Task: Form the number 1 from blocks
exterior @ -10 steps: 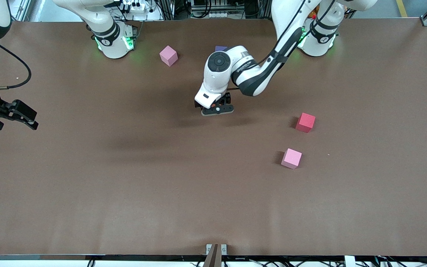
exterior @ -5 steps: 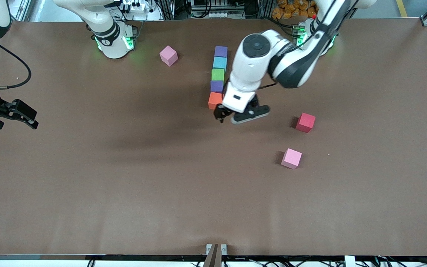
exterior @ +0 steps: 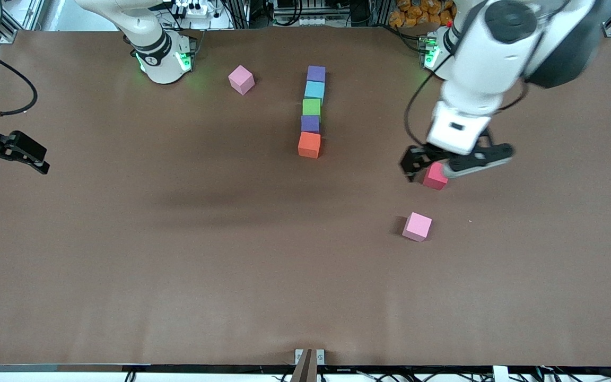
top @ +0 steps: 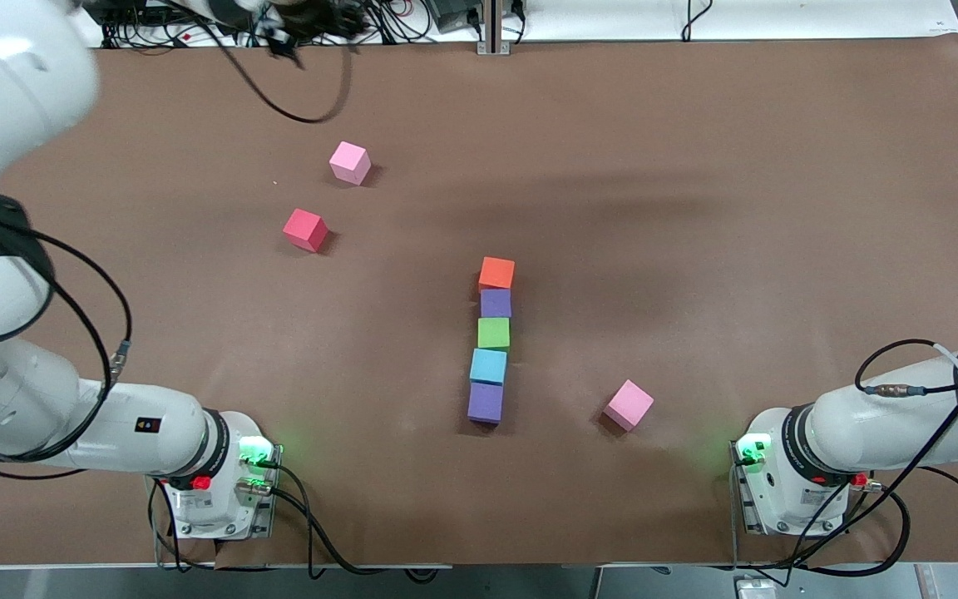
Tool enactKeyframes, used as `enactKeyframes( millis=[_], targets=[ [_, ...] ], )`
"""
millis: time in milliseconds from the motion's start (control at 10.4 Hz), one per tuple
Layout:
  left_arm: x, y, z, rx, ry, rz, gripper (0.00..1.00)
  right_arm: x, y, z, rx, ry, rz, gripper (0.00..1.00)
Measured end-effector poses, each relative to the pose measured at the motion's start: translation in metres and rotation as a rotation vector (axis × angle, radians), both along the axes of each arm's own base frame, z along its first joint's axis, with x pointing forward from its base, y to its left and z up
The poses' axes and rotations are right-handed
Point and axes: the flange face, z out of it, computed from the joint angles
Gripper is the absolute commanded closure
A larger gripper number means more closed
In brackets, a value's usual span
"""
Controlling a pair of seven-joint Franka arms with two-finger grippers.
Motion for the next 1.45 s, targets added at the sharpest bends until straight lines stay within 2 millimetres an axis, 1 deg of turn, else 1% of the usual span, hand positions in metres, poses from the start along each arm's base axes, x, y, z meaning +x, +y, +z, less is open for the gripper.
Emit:
enactKeyframes(
  millis=[96, 289, 386, 482, 579, 675, 772, 868, 1061, 1158, 1447],
  targets=[
    [0.002, 0.029, 0.018, 0.014, 0.02, 0.002, 0.0, 0.0, -0.004, 0.003, 0.001, -0.003, -0.013, 0.0],
    [0.008, 0.079, 0.052, 0.036, 0.035, -0.008, 0.0, -0.001, -0.018, 0.01, 0.003, -0.014, -0.056, 0.0],
    [0.014, 0.111, 0.062, 0.038, 0.037, -0.026, 0.0, -0.002, -0.022, 0.012, 0.003, -0.018, -0.066, 0.0],
    [0.017, 0.147, 0.068, 0.028, 0.048, -0.043, 0.0, -0.002, -0.022, 0.013, 0.004, -0.018, -0.071, 0.0],
    [0.017, 0.174, 0.071, 0.022, 0.064, -0.062, 0.0, -0.002, -0.022, 0.014, 0.004, -0.018, -0.074, 0.0],
    [0.016, 0.189, 0.074, 0.023, 0.077, -0.075, 0.0, -0.002, -0.022, 0.014, 0.004, -0.018, -0.075, 0.0],
    [0.014, 0.195, 0.08, 0.025, 0.087, -0.078, 0.0, -0.002, -0.023, 0.014, 0.005, -0.019, -0.077, 0.0],
    [0.011, 0.196, 0.088, 0.025, 0.095, -0.076, 0.0, -0.002, -0.023, 0.014, 0.005, -0.019, -0.078, 0.0],
    [0.004, 0.194, 0.101, 0.027, 0.094, -0.079, 0.0, -0.002, -0.023, 0.014, 0.005, -0.018, -0.079, 0.0],
    [0.001, 0.194, 0.104, 0.028, 0.093, -0.079, 0.0, -0.002, -0.023, 0.014, 0.005, -0.018, -0.08, 0.0],
    [0.0, 0.199, 0.105, 0.029, 0.095, -0.081, 0.0, -0.002, -0.024, 0.014, 0.005, -0.018, -0.081, 0.0]
  ],
)
